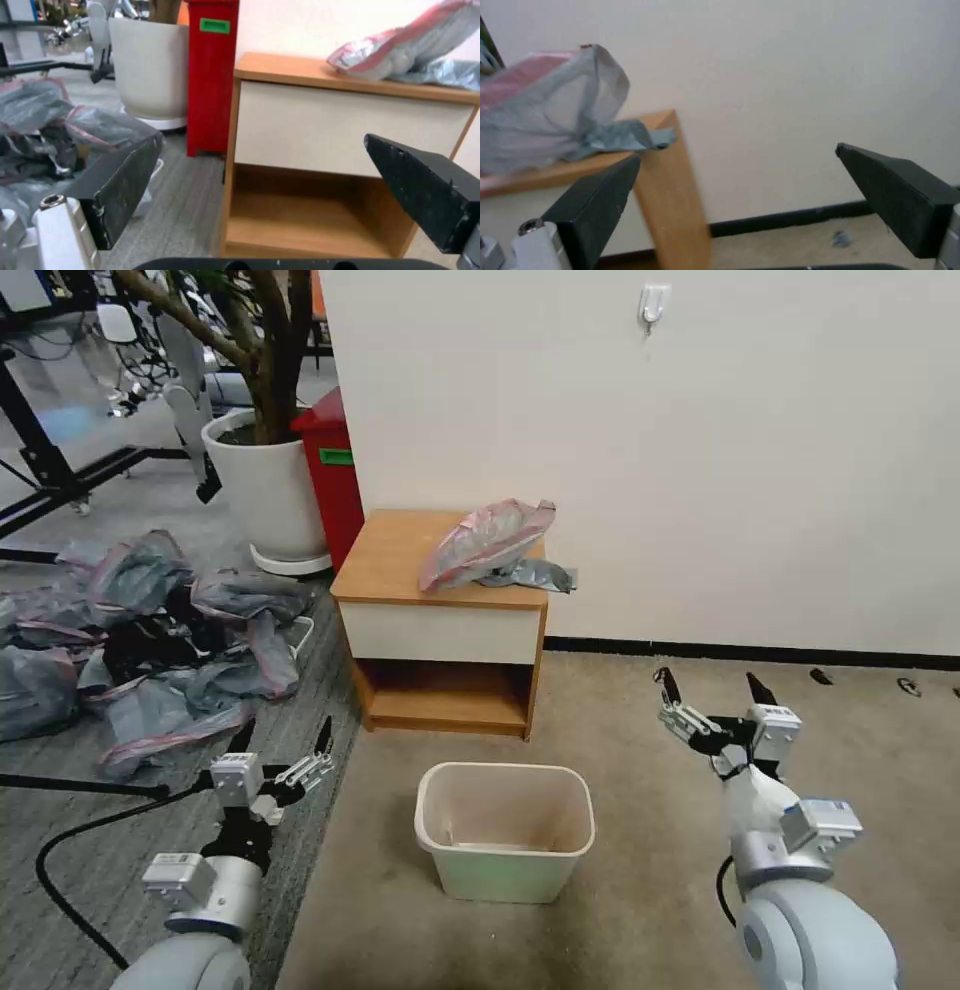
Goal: Pick up the garbage bag from the table and place it over the trash can.
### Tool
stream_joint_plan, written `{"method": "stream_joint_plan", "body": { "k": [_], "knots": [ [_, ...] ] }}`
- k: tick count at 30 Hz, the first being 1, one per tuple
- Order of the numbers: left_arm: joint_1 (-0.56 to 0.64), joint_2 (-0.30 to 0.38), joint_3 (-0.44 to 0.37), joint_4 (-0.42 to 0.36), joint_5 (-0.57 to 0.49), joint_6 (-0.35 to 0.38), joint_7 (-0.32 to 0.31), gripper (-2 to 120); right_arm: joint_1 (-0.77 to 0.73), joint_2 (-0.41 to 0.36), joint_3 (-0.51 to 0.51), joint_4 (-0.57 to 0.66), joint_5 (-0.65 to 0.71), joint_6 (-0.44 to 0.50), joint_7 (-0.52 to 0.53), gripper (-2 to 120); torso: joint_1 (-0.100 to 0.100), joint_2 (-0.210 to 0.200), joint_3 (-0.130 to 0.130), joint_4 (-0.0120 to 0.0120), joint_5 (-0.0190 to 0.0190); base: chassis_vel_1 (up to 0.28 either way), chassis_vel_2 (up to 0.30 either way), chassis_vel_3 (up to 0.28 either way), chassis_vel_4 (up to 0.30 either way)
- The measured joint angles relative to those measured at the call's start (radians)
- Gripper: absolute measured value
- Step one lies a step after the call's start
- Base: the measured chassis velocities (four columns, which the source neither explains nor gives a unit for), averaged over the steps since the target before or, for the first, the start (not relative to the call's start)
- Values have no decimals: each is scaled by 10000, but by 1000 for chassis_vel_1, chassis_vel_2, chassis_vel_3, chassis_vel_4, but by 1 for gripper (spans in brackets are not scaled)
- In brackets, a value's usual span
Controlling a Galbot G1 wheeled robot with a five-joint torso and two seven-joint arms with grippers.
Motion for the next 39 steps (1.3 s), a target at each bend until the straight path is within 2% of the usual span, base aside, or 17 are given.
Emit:
{"method": "stream_joint_plan", "body": {
  "k": [1,4,5,6,9,10,14,15,19,20,25,32,39],
  "knots": [
    [0,0,0,0,0,0,0,100,0,0,0,0,0,0,0,100,0,0,0,0,0,0,0,0,0],
    [-31,-17,-6,92,-135,-122,-1,100,570,-286,-458,-122,1895,-314,900,100,0,-1,0,0,0,0,0,0,0],
    [-31,-17,-6,92,-135,-122,-1,100,570,-286,-458,-122,1895,-314,900,100,0,-1,0,0,0,0,0,0,0],
    [-34,-36,-14,121,-144,-167,-1,100,945,-383,-658,-150,3101,-495,1419,100,0,-1,0,1,0,0,0,0,0],
    [-18,-116,-41,183,-147,-220,-1,100,1821,-531,-1011,-308,5510,-776,2326,100,0,-1,0,0,0,0,0,0,0],
    [-18,-116,-41,183,-147,-220,-1,100,1821,-531,-1011,-308,5510,-776,2326,100,0,-1,0,0,0,0,0,0,0],
    [-31,-206,-73,309,-149,-242,0,100,3200,-508,-1328,-857,8859,-964,3532,100,0,-2,1,0,0,0,0,0,0],
    [-31,-206,-73,309,-149,-242,0,100,3200,-508,-1328,-857,8859,-964,3532,100,0,-2,1,0,0,0,0,0,0],
    [-122,-294,-117,518,-214,-269,-2,100,4524,-195,-1394,-2036,11009,-949,4229,100,0,-2,2,2,0,0,0,0,0],
    [-122,-294,-117,518,-214,-269,-2,100,4524,-195,-1394,-2036,11009,-949,4229,100,0,-2,2,2,0,0,0,0,0],
    [-225,-403,-140,725,-218,-270,-13,100,5771,128,-1554,-3576,11792,-820,4241,100,0,-2,1,0,-1,0,0,0,0],
    [-321,-524,-227,923,-210,-271,-41,100,6986,210,-1858,-4995,11657,-678,3902,100,0,-2,1,1,-2,0,0,0,0],
    [-347,-581,-254,1015,-199,-270,-57,100,7465,337,-2065,-5793,11289,-615,3643,100,0,-2,1,1,-1,0,0,0,0]
  ]
}}
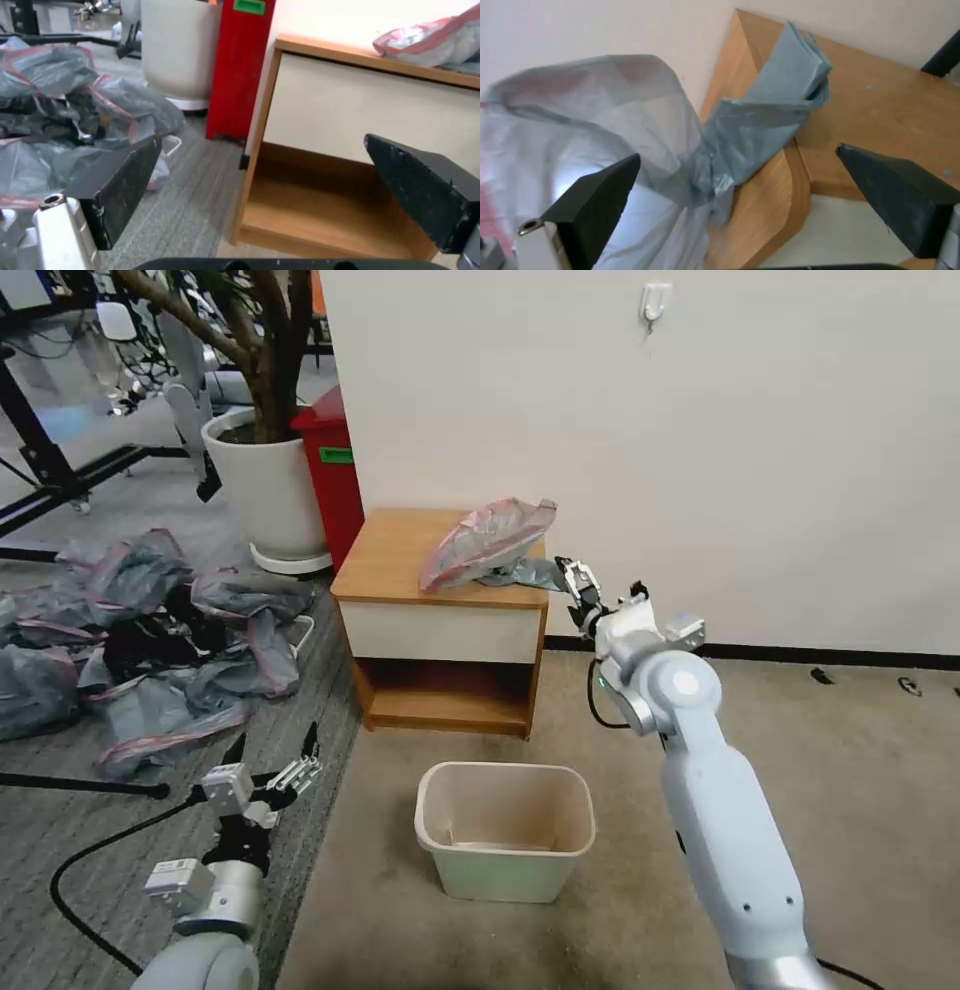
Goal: Pick up the garbage bag from the table and place it over the trash can.
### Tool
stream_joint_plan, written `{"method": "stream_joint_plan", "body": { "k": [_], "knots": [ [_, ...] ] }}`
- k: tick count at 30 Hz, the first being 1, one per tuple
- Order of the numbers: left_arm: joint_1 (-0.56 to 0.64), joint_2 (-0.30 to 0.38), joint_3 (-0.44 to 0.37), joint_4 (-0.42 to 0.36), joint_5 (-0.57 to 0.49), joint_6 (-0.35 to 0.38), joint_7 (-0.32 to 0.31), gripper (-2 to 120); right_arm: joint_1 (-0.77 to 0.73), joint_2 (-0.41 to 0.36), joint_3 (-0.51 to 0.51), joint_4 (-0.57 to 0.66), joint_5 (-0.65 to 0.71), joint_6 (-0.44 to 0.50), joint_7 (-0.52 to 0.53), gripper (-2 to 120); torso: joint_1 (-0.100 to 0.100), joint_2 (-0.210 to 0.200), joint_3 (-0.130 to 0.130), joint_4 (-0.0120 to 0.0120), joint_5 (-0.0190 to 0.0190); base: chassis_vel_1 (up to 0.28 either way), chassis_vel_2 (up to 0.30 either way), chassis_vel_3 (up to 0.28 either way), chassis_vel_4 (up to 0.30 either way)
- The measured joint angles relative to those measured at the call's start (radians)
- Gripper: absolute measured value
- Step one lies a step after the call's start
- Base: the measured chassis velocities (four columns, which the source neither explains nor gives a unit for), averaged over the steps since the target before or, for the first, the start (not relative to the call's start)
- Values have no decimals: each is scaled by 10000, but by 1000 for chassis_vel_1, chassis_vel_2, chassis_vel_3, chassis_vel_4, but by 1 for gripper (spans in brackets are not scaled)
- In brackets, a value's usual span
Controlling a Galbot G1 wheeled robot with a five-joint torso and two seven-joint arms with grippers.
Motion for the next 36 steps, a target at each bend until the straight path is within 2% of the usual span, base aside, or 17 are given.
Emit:
{"method": "stream_joint_plan", "body": {
  "k": [14,26,34,36],
  "knots": [
    [5,93,-114,64,19,4,-227,100,534,365,-53,-1612,-741,360,-706,99,0,0,-1,0,0,0,0,0,0],
    [48,152,-170,85,18,-4,-255,100,916,676,175,-2101,-902,479,-911,96,0,1,-1,0,0,0,0,0,0],
    [84,163,-201,67,20,-25,-271,100,1038,738,277,-2298,-991,519,-1026,83,0,2,-1,0,0,0,0,0,0],
    [99,142,-201,67,24,-44,-272,100,1059,753,294,-2318,-1010,536,-1051,73,0,2,-2,-1,1,0,0,0,0]
  ]
}}
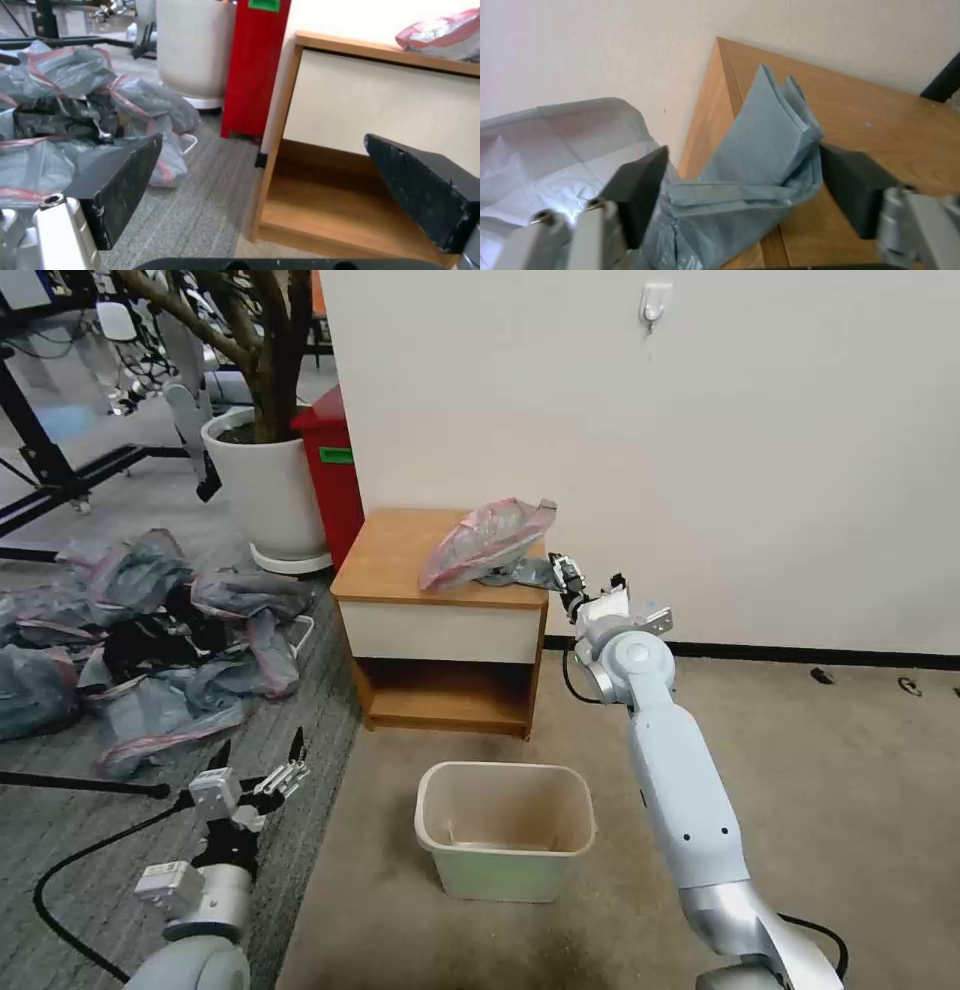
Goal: Pick up the garbage bag from the table and place it over the trash can.
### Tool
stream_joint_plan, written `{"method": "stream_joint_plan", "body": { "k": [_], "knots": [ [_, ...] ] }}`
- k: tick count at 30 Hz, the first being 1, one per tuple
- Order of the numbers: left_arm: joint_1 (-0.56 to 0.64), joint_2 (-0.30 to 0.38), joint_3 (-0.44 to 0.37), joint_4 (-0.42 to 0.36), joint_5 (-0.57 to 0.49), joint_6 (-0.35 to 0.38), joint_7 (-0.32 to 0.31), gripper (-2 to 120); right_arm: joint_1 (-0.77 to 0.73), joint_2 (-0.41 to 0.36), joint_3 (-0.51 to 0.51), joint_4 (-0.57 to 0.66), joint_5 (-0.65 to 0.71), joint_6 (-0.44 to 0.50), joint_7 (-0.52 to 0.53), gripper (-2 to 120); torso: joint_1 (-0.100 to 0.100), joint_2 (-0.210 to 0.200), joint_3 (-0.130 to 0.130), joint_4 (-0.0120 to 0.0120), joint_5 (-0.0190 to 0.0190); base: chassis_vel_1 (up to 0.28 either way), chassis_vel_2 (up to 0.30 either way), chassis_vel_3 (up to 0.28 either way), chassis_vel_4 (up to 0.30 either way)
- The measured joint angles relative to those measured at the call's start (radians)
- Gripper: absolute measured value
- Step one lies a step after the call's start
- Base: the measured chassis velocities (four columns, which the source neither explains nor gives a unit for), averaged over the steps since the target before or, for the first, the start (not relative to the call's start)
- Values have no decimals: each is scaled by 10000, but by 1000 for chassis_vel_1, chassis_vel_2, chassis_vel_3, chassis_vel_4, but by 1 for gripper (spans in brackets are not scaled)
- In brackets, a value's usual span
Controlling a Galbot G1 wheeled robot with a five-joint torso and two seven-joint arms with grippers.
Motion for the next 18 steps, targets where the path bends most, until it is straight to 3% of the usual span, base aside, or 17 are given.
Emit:
{"method": "stream_joint_plan", "body": {
  "k": [5,13,18],
  "knots": [
    [-8,-14,5,0,6,-6,0,100,2,46,1,-5,-29,8,-25,59,1,0,0,1,0,0,0,0,0],
    [7,-24,9,13,17,-18,0,100,9,112,19,-64,-142,50,-140,25,0,0,0,1,0,0,0,0,0],
    [8,-35,10,48,26,-37,0,100,31,87,32,-81,-169,68,-189,11,0,0,0,1,0,0,0,0,0]
  ]
}}
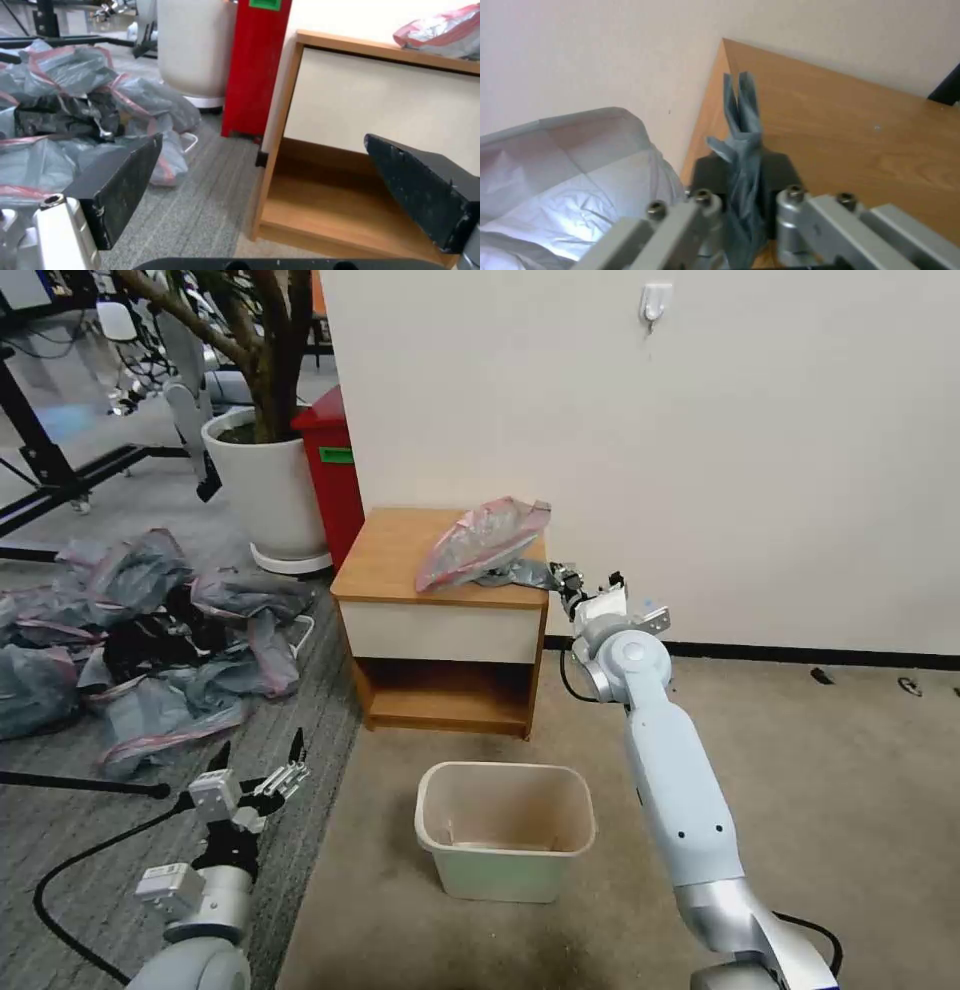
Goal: Pick up the garbage bag from the table and place it over the trash can.
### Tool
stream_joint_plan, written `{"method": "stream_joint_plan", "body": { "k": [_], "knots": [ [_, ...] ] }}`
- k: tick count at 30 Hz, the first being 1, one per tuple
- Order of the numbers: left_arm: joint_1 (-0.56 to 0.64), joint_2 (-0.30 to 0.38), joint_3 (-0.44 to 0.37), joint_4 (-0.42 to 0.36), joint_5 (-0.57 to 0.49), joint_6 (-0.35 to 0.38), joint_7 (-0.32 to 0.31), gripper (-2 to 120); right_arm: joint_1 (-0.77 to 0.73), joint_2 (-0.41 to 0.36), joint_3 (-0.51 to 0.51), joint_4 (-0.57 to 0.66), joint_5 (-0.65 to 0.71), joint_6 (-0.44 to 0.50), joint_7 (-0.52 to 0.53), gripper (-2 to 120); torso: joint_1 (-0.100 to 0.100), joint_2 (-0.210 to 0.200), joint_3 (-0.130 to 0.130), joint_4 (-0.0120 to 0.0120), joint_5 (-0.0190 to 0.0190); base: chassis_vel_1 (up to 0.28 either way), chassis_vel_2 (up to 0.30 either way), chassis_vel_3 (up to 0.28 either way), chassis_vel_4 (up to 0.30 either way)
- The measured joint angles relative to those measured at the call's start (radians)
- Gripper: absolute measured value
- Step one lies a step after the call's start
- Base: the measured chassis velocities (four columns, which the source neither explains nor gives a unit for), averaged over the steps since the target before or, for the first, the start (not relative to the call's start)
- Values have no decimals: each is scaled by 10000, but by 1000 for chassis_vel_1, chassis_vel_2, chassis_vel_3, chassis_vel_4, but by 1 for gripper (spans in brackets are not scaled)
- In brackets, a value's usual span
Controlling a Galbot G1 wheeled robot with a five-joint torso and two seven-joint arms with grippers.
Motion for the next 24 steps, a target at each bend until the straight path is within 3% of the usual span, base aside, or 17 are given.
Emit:
{"method": "stream_joint_plan", "body": {
  "k": [3,14,19,24],
  "knots": [
    [-1,-5,8,55,13,-59,0,100,2,-34,5,-6,-48,10,-15,0,0,0,0,0,0,0,0,0,0],
    [-22,-9,27,154,26,-146,0,100,-168,-247,-66,317,-71,9,58,0,0,0,0,1,0,0,0,0,0],
    [-42,-7,25,200,26,-161,0,100,-444,-598,-207,901,174,-64,353,0,-1,0,0,0,0,0,0,0,0],
    [-87,16,21,224,24,-167,-7,100,-1248,-1078,-436,2401,430,-301,776,0,-1,0,0,1,0,0,0,0,0]
  ]
}}
